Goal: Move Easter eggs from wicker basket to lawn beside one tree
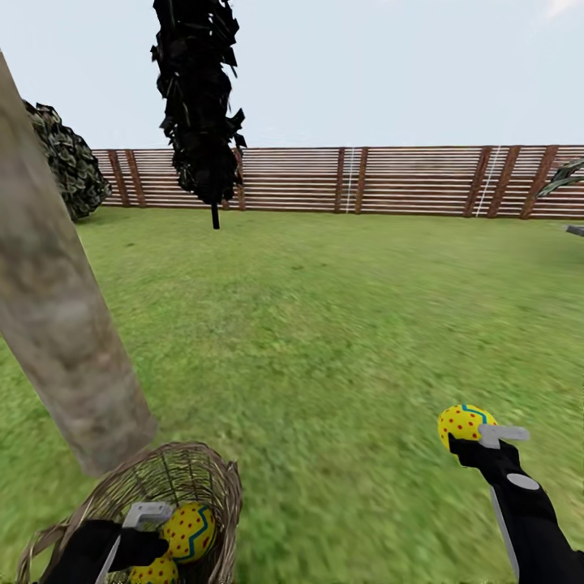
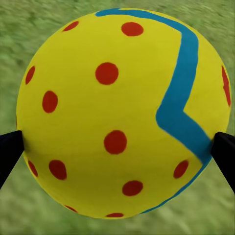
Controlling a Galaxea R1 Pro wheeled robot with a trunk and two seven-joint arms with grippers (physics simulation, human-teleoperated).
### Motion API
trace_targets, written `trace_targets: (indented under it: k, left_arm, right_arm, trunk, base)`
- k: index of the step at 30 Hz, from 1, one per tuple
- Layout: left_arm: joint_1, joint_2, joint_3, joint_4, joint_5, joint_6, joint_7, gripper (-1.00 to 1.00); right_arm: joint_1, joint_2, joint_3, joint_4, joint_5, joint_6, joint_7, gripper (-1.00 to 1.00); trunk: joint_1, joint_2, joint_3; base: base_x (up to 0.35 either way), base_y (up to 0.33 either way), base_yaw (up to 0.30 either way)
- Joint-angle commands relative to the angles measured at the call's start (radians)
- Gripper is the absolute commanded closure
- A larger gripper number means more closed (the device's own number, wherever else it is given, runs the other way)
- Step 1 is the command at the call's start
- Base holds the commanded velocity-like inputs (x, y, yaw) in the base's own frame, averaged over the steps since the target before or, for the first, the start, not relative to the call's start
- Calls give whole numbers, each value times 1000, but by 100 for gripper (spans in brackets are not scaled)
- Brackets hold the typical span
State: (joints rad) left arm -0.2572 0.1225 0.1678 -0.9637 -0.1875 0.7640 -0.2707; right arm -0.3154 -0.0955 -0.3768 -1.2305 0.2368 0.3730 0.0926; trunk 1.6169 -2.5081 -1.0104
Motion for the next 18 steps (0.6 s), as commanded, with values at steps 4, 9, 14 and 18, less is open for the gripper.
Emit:
trace_targets:
  k: [4, 9, 14, 18]
  left_arm:
    - [0, -1, 2, -3, -10, 3, -9, -100]
    - [0, -1, 2, -9, -9, 3, -7, -100]
    - [0, 0, 2, -20, -9, 3, -4, -100]
    - [0, 0, 4, -38, -9, 3, -3, -100]
  right_arm:
    - [-1, -1, -2, -3, 10, 4, 10, 100]
    - [-1, -2, -4, -8, 10, 4, 10, 100]
    - [-1, -1, 4, -9, 10, 4, 8, 100]
    - [-1, 0, 25, -8, 10, 4, 6, 100]
  trunk:
    - [2, -1, -17]
    - [4, -3, -36]
    - [6, -4, -55]
    - [8, -5, -71]
  base:
    - [0, 0, 0]
    - [0, 0, 0]
    - [0, 0, 0]
    - [0, 0, 0]
